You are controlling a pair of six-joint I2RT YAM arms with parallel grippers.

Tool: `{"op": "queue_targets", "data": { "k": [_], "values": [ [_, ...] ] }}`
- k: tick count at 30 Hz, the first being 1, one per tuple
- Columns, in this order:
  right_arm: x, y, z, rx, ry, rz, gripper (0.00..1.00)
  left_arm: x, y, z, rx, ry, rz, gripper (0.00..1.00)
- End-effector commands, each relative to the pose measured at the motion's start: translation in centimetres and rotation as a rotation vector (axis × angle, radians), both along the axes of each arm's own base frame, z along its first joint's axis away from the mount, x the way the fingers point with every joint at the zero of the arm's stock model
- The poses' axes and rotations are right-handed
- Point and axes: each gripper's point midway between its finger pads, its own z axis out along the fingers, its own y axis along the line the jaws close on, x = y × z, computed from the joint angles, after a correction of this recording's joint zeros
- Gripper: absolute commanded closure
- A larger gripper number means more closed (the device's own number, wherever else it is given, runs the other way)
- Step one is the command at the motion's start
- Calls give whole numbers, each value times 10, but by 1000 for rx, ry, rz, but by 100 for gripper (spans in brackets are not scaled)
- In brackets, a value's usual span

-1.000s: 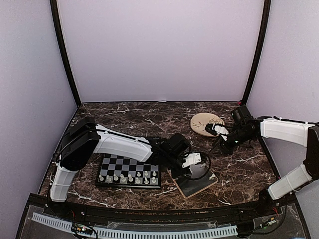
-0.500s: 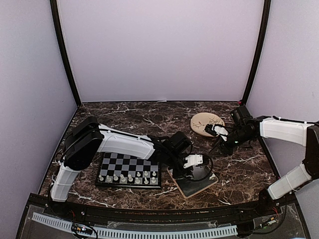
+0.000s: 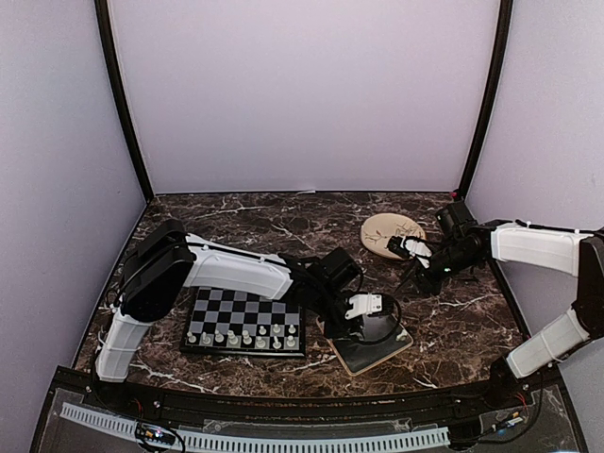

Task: Set up the chess pieces on the board
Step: Adjust the pawn in the storage box.

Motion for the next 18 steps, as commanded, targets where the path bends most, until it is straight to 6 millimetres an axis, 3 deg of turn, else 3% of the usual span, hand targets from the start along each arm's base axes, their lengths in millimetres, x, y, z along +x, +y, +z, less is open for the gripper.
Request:
{"op": "queue_targets", "data": {
  "k": [1,10,18],
  "values": [
    [3,3,5,19,-2,7,53,-3,22,-13,98,15,7,62],
    [2,3,4,18,1,10,53,-11,37,-3,88,21,16,62],
    [3,4,4,22,9,10,53,-19,51,-10,116,35,14,63]
  ]
}}
